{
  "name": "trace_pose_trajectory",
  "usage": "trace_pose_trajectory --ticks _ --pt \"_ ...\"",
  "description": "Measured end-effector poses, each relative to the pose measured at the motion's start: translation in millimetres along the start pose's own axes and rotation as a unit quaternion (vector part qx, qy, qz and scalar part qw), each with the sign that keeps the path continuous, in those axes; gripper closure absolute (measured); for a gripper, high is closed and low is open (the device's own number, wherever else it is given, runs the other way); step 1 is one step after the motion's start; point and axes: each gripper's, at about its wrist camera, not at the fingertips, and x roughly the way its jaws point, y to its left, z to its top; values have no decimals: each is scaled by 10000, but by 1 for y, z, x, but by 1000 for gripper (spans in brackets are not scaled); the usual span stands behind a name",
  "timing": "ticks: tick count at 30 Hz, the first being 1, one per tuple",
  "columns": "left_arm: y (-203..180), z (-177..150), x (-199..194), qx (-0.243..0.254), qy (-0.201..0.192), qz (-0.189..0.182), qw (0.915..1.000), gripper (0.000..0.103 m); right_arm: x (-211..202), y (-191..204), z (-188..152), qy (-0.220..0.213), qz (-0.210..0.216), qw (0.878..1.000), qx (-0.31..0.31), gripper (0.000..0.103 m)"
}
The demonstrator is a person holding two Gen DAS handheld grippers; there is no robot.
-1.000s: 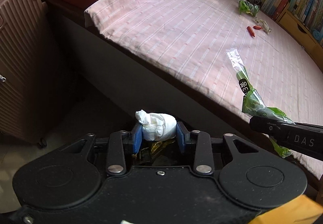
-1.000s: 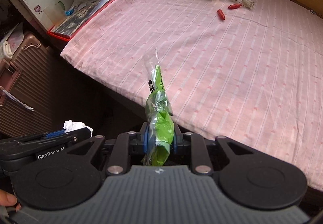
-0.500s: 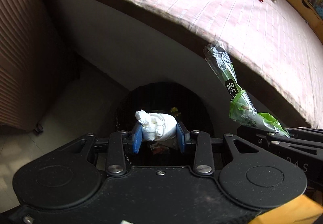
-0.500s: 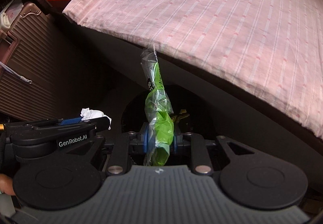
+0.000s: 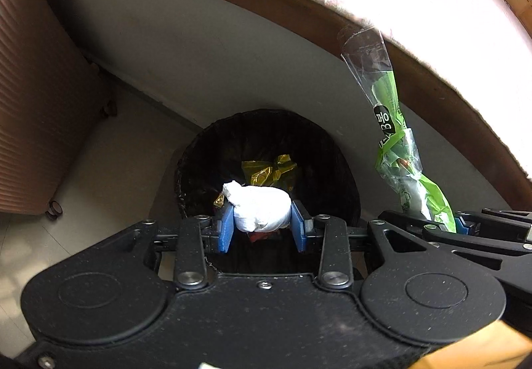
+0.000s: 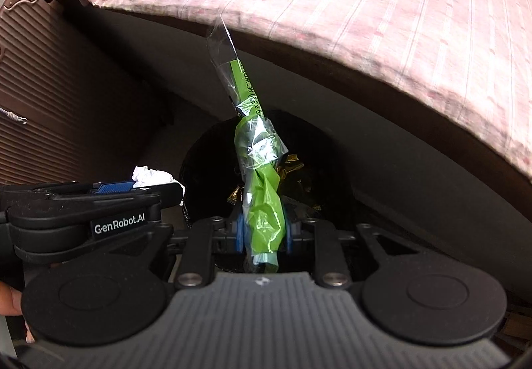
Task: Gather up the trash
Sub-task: 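Carry the tissue wad and green bag in both tools to the trash bin, then open both tools over the trash bin to drop the tissue and bag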
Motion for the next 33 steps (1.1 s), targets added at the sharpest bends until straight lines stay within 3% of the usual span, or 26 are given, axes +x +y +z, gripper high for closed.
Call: trace_pose_trajectory --ticks 18,20,26,30,33 --pt "7 7 30 162 259 -35 9995 69 21 -1 -1 188 -56 9998 5 76" --pt "8 10 31 157 259 -41 9995 68 21 -1 0 165 -43 9999 13 72" --pt "10 14 34 214 279 -6 9994 44 22 5 2 98 34 9999 -70 43" --pt "11 16 35 183 227 106 9995 29 20 6 3 80 43 9999 -90 39" --pt "13 17 33 159 213 103 9996 28 19 6 3 71 46 10000 -52 37"
